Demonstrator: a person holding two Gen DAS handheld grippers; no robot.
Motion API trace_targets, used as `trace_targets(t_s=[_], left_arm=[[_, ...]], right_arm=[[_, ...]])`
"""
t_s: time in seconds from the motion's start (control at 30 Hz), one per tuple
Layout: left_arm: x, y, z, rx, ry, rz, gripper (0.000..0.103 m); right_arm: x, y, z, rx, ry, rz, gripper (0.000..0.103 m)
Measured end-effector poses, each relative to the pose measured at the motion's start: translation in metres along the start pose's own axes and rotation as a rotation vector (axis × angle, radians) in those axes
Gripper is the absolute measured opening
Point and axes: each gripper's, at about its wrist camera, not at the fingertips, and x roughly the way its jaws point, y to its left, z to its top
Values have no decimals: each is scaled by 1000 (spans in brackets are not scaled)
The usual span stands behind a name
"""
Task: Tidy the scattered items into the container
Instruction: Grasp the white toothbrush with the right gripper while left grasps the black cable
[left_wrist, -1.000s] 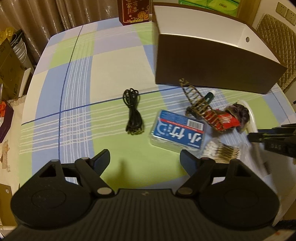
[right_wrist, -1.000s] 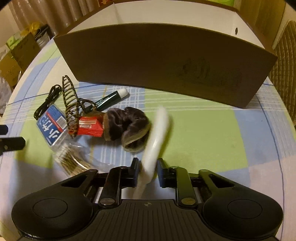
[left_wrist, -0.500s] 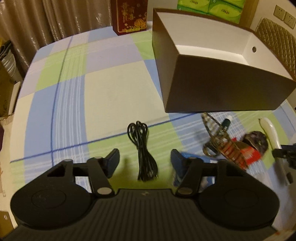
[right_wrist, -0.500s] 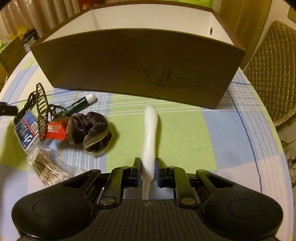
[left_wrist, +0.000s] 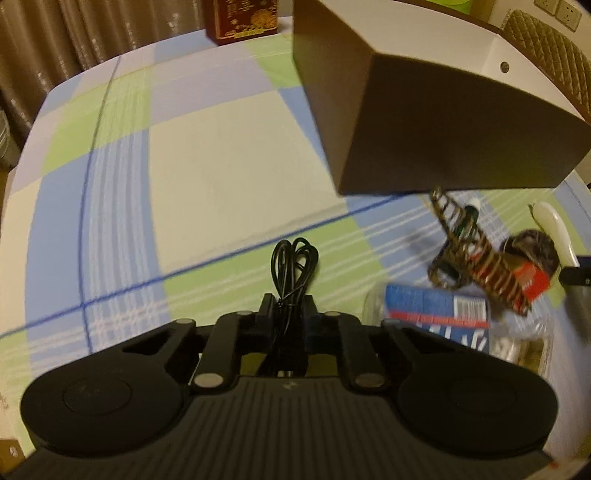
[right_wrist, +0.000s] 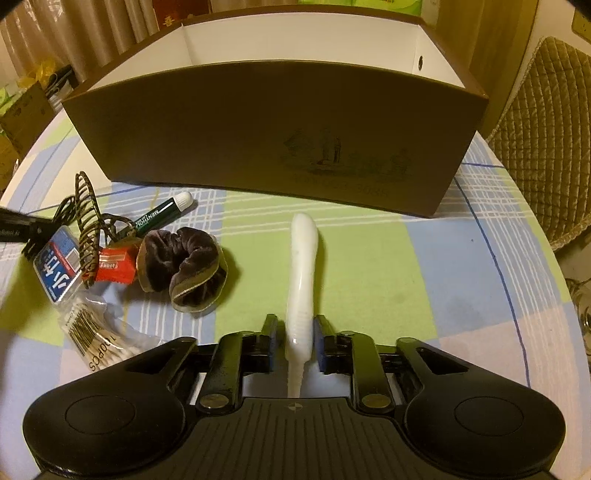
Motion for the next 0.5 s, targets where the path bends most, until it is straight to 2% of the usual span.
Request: trace_targets(t_s=[0.07, 0.27, 0.33, 0.37, 0.5], left_arm=[[-6, 3, -9, -25, 11, 6, 11], [-20, 2, -29, -66, 17, 32, 11], [-22, -2, -30, -78, 19, 47, 11], [-22, -4, -30, -87, 23, 52, 11], [-26, -15, -33, -89, 29, 57, 11]], right_arm=[[1, 0, 1, -3, -5, 1, 36], [10, 2, 9, -61, -31, -17, 35], [13, 5, 12, -106, -40, -18, 27], [14, 6, 12, -127, -42, -10, 18], [13, 5, 11, -172, -35, 7, 18]])
